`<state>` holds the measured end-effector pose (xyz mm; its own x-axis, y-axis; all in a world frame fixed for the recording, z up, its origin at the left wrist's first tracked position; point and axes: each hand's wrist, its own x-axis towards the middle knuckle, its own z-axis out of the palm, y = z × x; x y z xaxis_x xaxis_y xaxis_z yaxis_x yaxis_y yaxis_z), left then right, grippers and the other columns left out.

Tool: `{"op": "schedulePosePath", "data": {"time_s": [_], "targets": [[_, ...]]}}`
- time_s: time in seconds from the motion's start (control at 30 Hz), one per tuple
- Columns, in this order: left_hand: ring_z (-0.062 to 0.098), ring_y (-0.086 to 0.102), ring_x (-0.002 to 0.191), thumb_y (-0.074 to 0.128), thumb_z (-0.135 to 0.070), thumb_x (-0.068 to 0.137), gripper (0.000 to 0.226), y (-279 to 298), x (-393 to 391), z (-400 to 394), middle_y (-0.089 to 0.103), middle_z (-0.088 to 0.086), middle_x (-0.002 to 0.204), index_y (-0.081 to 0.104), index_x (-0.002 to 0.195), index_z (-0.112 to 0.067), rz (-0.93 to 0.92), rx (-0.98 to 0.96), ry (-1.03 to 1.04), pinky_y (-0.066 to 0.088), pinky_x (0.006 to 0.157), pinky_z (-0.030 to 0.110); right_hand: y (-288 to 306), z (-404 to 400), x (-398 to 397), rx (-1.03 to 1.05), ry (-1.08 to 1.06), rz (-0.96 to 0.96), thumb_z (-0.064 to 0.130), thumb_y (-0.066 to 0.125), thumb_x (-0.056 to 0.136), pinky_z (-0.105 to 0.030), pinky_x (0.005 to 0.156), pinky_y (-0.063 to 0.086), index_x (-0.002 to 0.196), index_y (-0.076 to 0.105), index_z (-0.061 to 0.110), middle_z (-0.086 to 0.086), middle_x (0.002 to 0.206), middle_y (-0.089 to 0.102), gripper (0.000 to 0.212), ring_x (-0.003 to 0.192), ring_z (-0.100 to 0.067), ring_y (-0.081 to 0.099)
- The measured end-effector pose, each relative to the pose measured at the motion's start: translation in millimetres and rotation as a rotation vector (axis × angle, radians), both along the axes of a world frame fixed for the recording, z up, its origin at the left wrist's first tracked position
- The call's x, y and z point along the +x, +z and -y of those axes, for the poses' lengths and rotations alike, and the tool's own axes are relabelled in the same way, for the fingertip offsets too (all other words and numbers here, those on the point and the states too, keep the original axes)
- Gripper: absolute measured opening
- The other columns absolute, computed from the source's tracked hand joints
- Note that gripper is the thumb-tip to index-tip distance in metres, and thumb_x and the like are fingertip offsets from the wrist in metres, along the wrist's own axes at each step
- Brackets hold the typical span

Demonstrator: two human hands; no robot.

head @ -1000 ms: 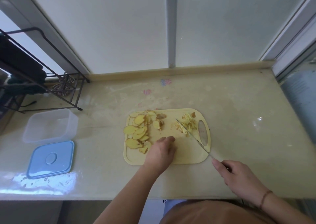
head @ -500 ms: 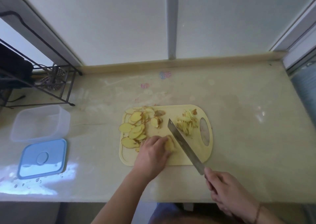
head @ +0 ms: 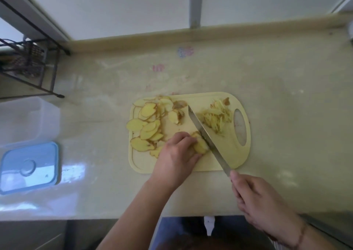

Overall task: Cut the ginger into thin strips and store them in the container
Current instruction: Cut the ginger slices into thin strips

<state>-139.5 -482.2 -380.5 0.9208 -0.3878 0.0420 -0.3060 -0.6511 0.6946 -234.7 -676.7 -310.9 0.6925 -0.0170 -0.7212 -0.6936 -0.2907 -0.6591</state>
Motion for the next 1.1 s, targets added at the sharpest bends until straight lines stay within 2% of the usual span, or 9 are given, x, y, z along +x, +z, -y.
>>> {"op": "schedulePosePath", "data": {"time_s": [0.1, 0.17, 0.27, 0.37, 0.5, 0.67, 0.8, 0.93, 1.1], "targets": [[0.021, 0.066, 0.088, 0.084, -0.027, 0.080, 0.033, 4.9, 0.2, 0.6, 0.065, 0.005, 0.106, 0.073, 0.105, -0.009, 0.042, 0.044, -0.008, 0.054, 0.083, 0.027, 7.0, 1.9, 5.5, 0.085, -0.051, -0.049, 0.058, 0.041, 0.089, -0.017, 0.035, 0.023, 0.070, 0.040, 0.008, -0.001, 0.050, 0.028, 0.053, 0.037, -0.011, 0.023], [0.025, 0.065, 0.085, 0.080, -0.024, 0.083, 0.028, 6.1, 1.5, 5.2, 0.064, 0.005, 0.105, 0.073, 0.107, -0.010, 0.116, 0.072, -0.025, 0.056, 0.077, 0.036, 8.8, 3.0, 7.8, 0.073, -0.052, -0.055, 0.056, 0.041, 0.090, -0.017, 0.034, 0.024, 0.070, 0.040, 0.008, -0.002, 0.050, 0.028, 0.052, 0.036, -0.009, 0.023], [0.028, 0.062, 0.080, 0.066, -0.026, 0.089, 0.019, 1.9, 5.7, 9.8, 0.062, 0.003, 0.104, 0.075, 0.104, -0.019, 0.190, 0.085, -0.125, 0.053, 0.071, 0.042, 6.4, 2.7, 8.0, 0.030, -0.017, -0.017, 0.065, 0.042, 0.083, -0.020, 0.037, 0.026, 0.067, 0.041, 0.011, 0.001, 0.048, 0.033, 0.057, 0.038, -0.009, 0.027], [0.029, 0.061, 0.078, 0.057, -0.027, 0.089, 0.022, -2.2, 9.9, 9.5, 0.062, 0.003, 0.101, 0.076, 0.097, -0.021, 0.226, 0.087, -0.174, 0.053, 0.068, 0.042, 4.6, 2.2, 6.7, -0.009, -0.006, 0.006, 0.071, 0.041, 0.079, -0.019, 0.038, 0.027, 0.066, 0.042, 0.012, 0.002, 0.047, 0.035, 0.060, 0.038, -0.010, 0.029], [0.023, 0.057, 0.075, 0.059, -0.021, 0.090, 0.017, -2.3, 9.0, 8.8, 0.062, 0.003, 0.099, 0.076, 0.091, -0.017, 0.263, 0.014, -0.178, 0.050, 0.066, 0.033, 7.1, 1.6, 6.5, -0.013, -0.008, -0.001, 0.069, 0.040, 0.080, -0.018, 0.037, 0.027, 0.067, 0.042, 0.011, 0.002, 0.047, 0.035, 0.059, 0.036, -0.009, 0.029], [0.011, 0.060, 0.080, 0.071, -0.011, 0.089, 0.010, -3.3, 11.0, 3.9, 0.064, 0.005, 0.099, 0.080, 0.091, -0.007, 0.158, -0.187, 0.004, 0.051, 0.067, 0.023, 10.2, -0.2, 7.7, 0.021, -0.028, -0.028, 0.069, 0.041, 0.078, -0.020, 0.037, 0.026, 0.069, 0.042, 0.010, -0.001, 0.049, 0.032, 0.060, 0.037, -0.011, 0.026], [0.019, 0.064, 0.096, 0.065, -0.017, 0.092, 0.017, -8.6, 16.3, -2.2, 0.069, 0.006, 0.107, 0.080, 0.093, -0.009, 0.182, -0.129, -0.177, 0.055, 0.078, 0.035, 13.5, -0.8, 8.8, 0.067, -0.042, -0.064, 0.060, 0.041, 0.087, -0.020, 0.036, 0.025, 0.071, 0.042, 0.008, -0.003, 0.052, 0.030, 0.054, 0.038, -0.012, 0.024], [0.031, 0.059, 0.106, 0.070, -0.005, 0.090, 0.017, -10.2, 13.6, -12.2, 0.065, 0.009, 0.119, 0.077, 0.105, -0.007, 0.242, -0.105, -0.205, 0.050, 0.090, 0.043, 13.1, -2.4, 8.4, 0.048, -0.022, -0.061, 0.059, 0.039, 0.090, -0.021, 0.037, 0.026, 0.071, 0.041, 0.009, -0.003, 0.051, 0.031, 0.054, 0.038, -0.012, 0.026], [0.034, 0.061, 0.097, 0.074, -0.014, 0.091, 0.016, -13.7, 6.0, -11.6, 0.064, 0.012, 0.114, 0.076, 0.102, -0.003, 0.410, -0.034, -0.222, 0.052, 0.080, 0.047, 10.3, -3.2, 6.1, 0.010, -0.006, -0.045, 0.067, 0.039, 0.084, -0.020, 0.037, 0.026, 0.070, 0.041, 0.010, 0.000, 0.049, 0.033, 0.059, 0.037, -0.010, 0.027]]}}
